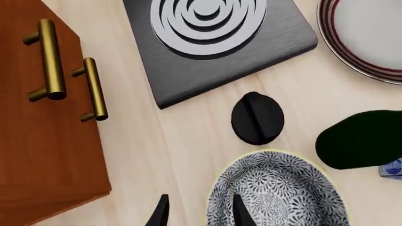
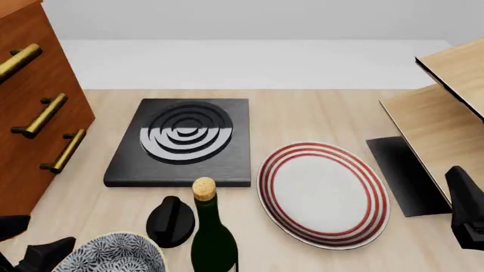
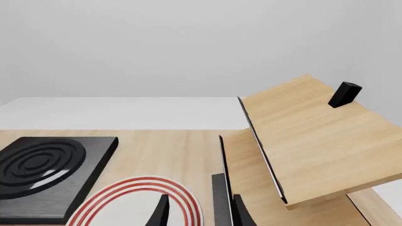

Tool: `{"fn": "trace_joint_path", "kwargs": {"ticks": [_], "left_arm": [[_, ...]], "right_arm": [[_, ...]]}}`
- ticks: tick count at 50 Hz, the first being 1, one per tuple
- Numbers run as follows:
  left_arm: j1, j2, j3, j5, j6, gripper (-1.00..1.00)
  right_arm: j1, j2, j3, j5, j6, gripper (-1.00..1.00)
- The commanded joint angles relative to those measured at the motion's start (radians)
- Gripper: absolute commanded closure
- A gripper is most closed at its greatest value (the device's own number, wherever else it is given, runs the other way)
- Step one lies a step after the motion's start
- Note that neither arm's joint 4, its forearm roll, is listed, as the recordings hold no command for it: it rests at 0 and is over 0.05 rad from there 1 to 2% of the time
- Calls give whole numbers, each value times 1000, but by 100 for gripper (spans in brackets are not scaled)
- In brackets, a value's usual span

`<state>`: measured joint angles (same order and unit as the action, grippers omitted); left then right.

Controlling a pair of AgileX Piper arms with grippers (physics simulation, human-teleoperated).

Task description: Pick up the akita bowl and put it on the plate.

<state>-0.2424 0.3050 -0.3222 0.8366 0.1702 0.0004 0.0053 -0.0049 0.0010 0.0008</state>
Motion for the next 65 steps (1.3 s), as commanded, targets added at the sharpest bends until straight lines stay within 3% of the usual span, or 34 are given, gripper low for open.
{"fn": "trace_joint_path", "kwargs": {"ticks": [1,10,20,51,65], "left_arm": [[-2,5,67,-33,14,-100],[1,13,115,-75,39,-100],[-25,30,165,-119,18,-100],[-46,224,246,-352,11,-100],[-57,257,261,-387,17,-100]], "right_arm": [[0,0,1,-1,0,-100],[0,-1,0,2,0,-100],[0,0,0,0,0,-100],[0,2,0,-2,0,-100],[0,0,0,1,0,-100]]}}
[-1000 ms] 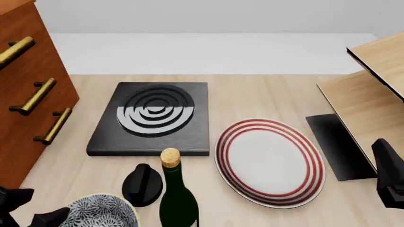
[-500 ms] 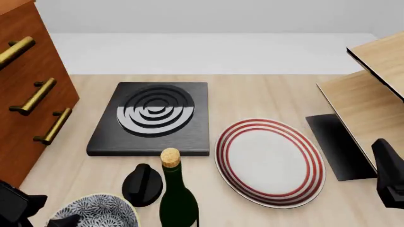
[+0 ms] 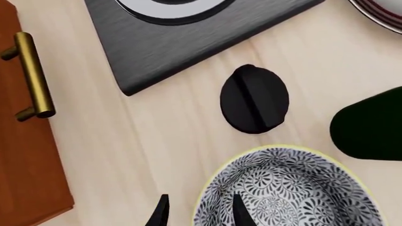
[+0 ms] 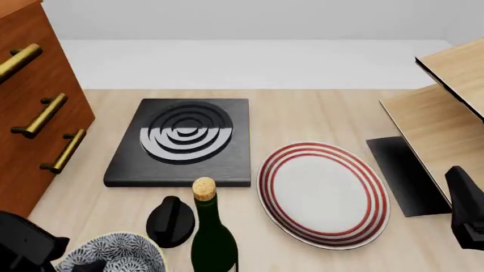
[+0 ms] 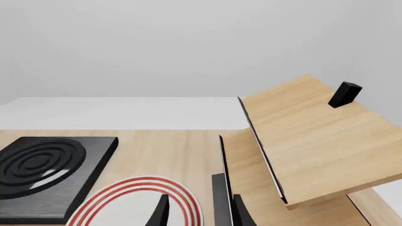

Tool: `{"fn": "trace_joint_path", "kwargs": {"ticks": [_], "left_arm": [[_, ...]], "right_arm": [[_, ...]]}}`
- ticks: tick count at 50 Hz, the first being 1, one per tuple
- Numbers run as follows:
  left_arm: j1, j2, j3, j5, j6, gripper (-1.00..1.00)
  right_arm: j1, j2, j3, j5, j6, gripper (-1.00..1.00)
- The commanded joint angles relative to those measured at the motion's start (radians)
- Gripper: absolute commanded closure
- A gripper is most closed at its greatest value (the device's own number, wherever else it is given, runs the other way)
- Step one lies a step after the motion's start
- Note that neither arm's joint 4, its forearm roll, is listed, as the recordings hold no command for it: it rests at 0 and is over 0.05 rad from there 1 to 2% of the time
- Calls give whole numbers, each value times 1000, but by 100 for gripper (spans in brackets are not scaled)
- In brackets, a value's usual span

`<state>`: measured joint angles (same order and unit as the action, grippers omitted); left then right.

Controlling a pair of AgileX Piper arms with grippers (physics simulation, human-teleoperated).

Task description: Pick up the akita bowl and put it on the plate.

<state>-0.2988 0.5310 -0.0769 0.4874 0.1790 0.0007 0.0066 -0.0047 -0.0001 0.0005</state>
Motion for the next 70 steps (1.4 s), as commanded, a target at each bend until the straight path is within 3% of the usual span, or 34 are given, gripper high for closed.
{"fn": "trace_joint_path", "kwargs": {"ticks": [1,22,25,26,32,44,55,63,70], "left_arm": [[-1,35,18,-44,9,-100],[-8,155,58,-174,10,-100],[11,148,67,-185,42,-100],[21,140,71,-185,73,100],[-4,156,66,-195,52,100],[7,90,28,-107,105,100],[33,-126,-35,180,167,100],[84,-285,-142,397,226,100],[134,-326,-221,428,246,100]], "right_arm": [[0,-1,-1,2,0,-100],[0,0,0,0,0,-100],[0,-1,-1,2,0,-100],[0,-1,0,1,0,-100],[0,-1,0,1,1,-100],[0,-1,0,1,0,-100],[0,-1,0,1,0,-100],[0,-1,0,1,0,-100],[0,-1,0,1,0,-100]]}}
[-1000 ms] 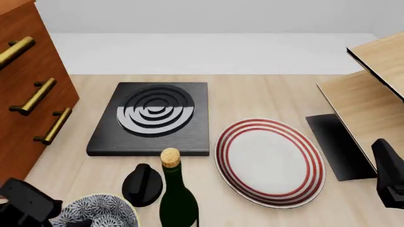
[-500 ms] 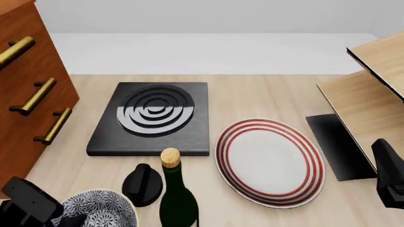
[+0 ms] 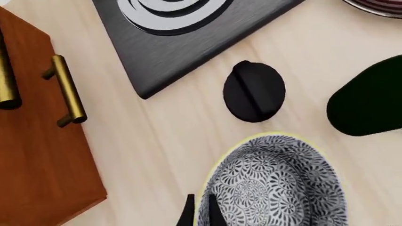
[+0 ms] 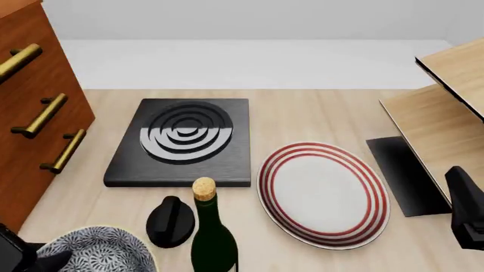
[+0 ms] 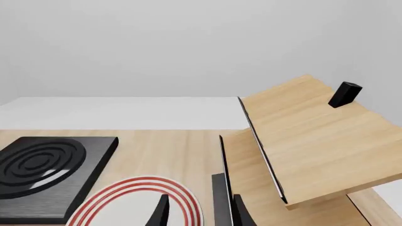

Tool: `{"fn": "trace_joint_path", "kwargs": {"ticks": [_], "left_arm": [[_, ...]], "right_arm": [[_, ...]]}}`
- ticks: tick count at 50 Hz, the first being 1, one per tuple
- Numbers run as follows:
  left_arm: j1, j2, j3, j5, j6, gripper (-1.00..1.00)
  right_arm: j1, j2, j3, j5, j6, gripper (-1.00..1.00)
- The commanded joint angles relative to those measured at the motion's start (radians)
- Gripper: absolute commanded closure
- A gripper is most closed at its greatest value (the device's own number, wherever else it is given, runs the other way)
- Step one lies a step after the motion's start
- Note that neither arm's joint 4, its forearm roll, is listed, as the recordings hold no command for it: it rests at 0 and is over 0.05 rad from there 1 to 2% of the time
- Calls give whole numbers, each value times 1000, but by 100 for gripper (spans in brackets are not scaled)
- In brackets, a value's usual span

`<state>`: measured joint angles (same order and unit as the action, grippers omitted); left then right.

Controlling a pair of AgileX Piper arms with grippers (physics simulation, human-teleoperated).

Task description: Pick up the akita bowl and put it on the plate.

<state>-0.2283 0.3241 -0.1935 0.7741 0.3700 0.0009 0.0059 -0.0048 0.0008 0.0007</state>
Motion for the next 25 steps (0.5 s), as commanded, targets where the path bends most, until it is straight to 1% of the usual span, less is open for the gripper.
{"fn": "trace_joint_path", "kwargs": {"ticks": [1,2,3,5,8,13,15,16,21,25], "left_arm": [[72,-124,-108,142,69,100],[70,-118,-114,140,60,100],[81,-125,-115,139,72,100],[78,-122,-117,140,70,100],[101,-120,-159,140,73,100],[129,-115,-178,114,84,100],[135,-106,-193,98,69,100],[144,-105,-199,85,80,100],[159,-80,-228,25,77,100],[185,-57,-284,-20,94,100]], "right_arm": [[0,0,0,0,0,-100],[0,0,0,0,0,-100],[0,0,0,0,0,-100],[0,0,0,0,0,-100],[0,0,0,0,0,-100],[0,0,0,0,0,-100],[0,0,0,0,0,-100],[0,0,0,0,0,-100],[0,0,0,0,0,-100],[0,0,0,0,0,-100]]}}
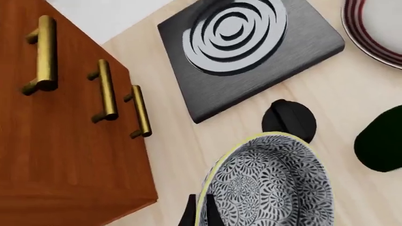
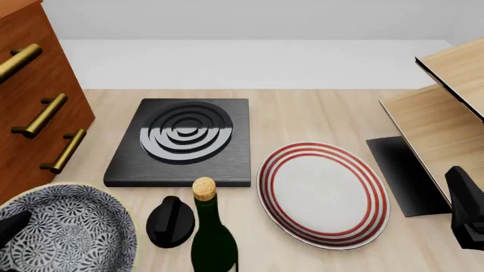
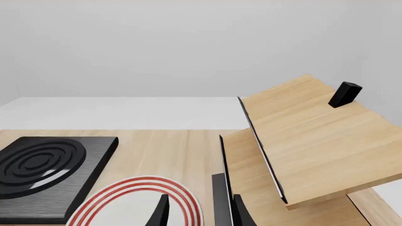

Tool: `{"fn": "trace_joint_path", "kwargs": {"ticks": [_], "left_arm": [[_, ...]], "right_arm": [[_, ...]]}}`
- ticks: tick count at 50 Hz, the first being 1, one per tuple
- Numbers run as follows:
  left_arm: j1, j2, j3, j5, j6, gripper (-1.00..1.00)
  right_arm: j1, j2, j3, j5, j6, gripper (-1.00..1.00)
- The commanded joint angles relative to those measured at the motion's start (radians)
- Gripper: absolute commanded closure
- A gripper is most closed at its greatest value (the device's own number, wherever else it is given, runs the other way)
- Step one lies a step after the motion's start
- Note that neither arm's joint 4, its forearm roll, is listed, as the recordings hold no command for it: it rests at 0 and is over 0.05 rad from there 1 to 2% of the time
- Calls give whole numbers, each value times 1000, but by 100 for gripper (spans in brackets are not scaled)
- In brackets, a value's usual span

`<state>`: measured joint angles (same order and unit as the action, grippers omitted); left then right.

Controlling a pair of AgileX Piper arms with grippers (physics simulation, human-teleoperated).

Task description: Pick up the akita bowl and put it on the plate.

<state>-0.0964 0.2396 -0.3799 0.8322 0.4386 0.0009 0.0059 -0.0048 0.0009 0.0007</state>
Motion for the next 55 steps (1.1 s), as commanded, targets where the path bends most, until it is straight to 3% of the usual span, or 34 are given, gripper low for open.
{"fn": "trace_joint_path", "kwargs": {"ticks": [1,11,28,34,35,37,39,45,55], "left_arm": [[51,34,-106,-79,25,100],[111,86,-198,-198,85,100],[111,209,-322,-423,11,100],[117,261,-372,-535,-106,100],[103,279,-389,-549,-179,100],[96,292,-371,-590,-162,100],[73,324,-371,-633,-229,100],[4,427,-367,-757,-326,100],[-152,724,-424,-926,-502,100]], "right_arm": [[0,0,0,0,0,-100],[0,0,0,0,0,-100],[0,0,0,0,0,-100],[0,0,0,0,0,-100],[0,0,0,0,0,-100],[0,0,0,0,0,-100],[0,0,0,0,0,-100],[0,0,0,0,0,-100],[0,0,0,0,0,-100]]}}
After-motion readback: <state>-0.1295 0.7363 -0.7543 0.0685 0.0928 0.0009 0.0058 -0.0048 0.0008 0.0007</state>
